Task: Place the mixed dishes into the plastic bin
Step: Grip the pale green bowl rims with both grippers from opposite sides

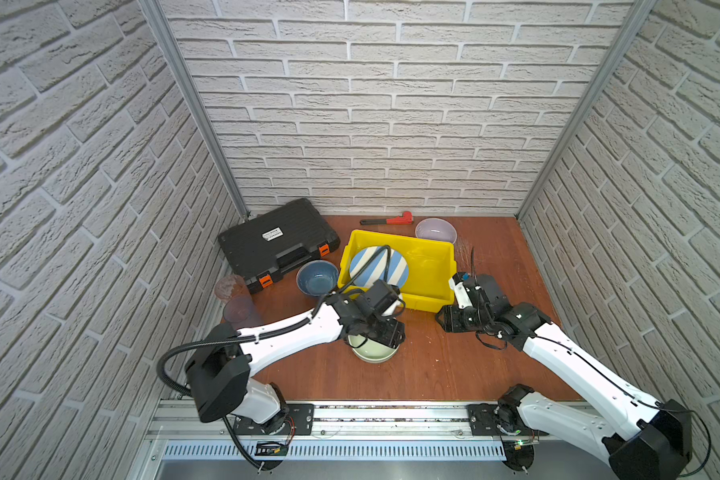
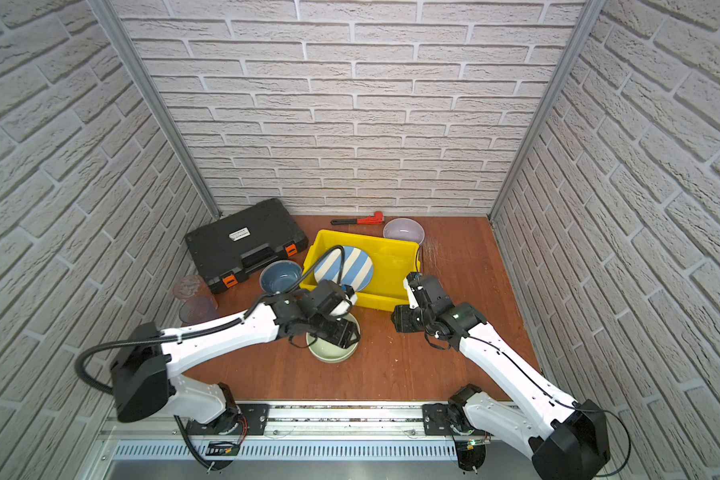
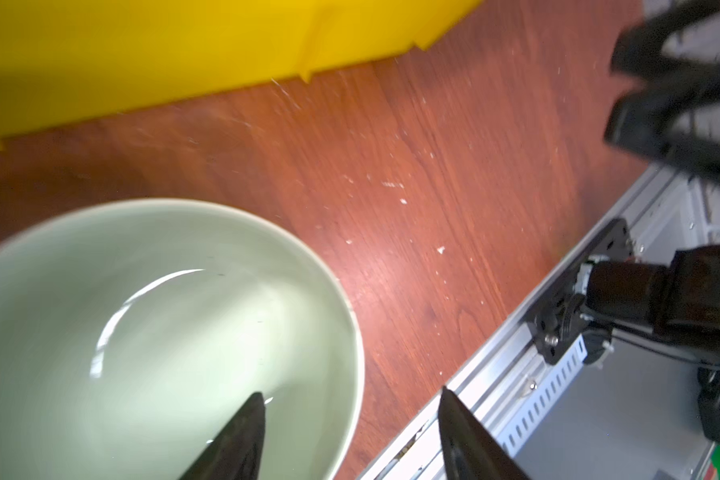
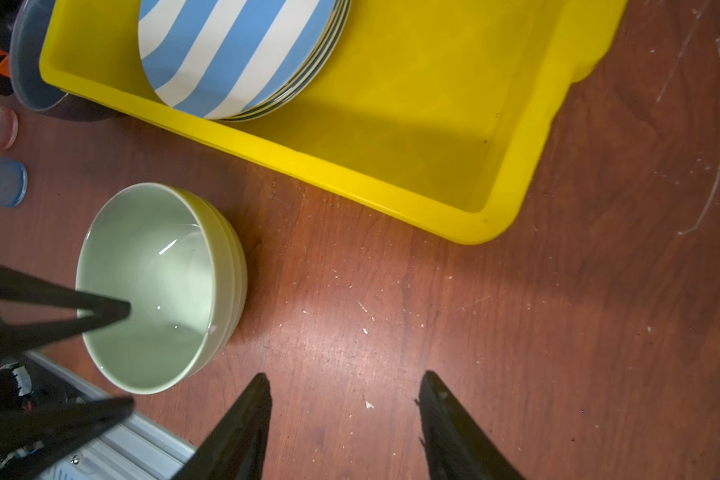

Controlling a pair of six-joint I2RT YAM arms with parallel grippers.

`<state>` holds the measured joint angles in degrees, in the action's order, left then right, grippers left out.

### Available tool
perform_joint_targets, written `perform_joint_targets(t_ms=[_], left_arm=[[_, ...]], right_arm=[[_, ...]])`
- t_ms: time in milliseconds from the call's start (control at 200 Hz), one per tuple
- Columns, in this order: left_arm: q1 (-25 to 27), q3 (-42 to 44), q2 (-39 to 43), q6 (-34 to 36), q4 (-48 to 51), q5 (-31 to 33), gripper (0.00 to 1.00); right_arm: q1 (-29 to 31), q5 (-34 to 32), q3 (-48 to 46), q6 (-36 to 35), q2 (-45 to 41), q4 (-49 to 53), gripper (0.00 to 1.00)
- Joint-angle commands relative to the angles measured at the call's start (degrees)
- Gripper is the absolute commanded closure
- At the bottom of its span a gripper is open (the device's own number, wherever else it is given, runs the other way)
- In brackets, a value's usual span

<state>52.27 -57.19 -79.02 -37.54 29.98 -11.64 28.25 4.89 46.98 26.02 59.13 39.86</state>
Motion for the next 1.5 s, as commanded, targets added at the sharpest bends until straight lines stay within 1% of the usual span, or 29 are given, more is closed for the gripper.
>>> perform_joint_targets(t_ms=[0,165,260,370,455,660,830,955,1050,1275,1455,1490], left_arm=[[-5.65,3.49,6.79,0.73,1.09,0.43,0.31],[-15.81,8.37,15.96,0.29,3.57,4.61,0.28],[-21.68,11.19,18.69,-0.5,3.91,4.92,0.27],[-25.83,12.69,19.6,-0.03,3.9,4.35,0.26],[-27.82,13.11,19.45,0.48,3.56,3.79,0.26],[-30.38,13.55,18.61,2.05,2.9,2.56,0.26],[-31.9,14.78,18.76,2.52,2.0,1.91,0.26],[-32.87,15.44,18.64,2.65,1.36,1.44,0.26],[-33.18,15.53,18.39,2.65,0.92,1.36,0.26],[-33.71,14.5,17.51,2.9,-0.42,2.14,0.26],[-34.65,11.68,13.89,4.53,-2.06,2.23,0.26],[-34.89,11.06,13.05,4.79,-2.64,2.0,0.26]], right_arm=[[2.89,0.48,2.16,0.55,1.67,-2.24,0.41],[9.01,-3.53,5.11,2.73,7.07,-2.92,0.42],[12.05,-6.22,7.61,4.13,12.14,-3.13,0.44],[15.4,-7.99,10.82,5.19,17.95,-4.67,0.44],[16.7,-7.53,12.77,6.03,21.88,-6.84,0.45],[18.52,-8.83,15.81,7.44,30.6,-9.08,0.47],[18.94,-8.56,16.1,8.17,35.07,-10.67,0.54],[19.21,-8.27,16.3,8.2,37.06,-11.12,0.56],[19.25,-7.55,16.55,8.17,37.7,-11.59,0.62],[19.3,-6.78,17.44,7.89,38.12,-11.21,0.8],[19.29,-6.14,18.78,7.31,37.68,-9.68,0.93],[19.29,-5.82,19.08,7.06,37.36,-9.41,0.94]])
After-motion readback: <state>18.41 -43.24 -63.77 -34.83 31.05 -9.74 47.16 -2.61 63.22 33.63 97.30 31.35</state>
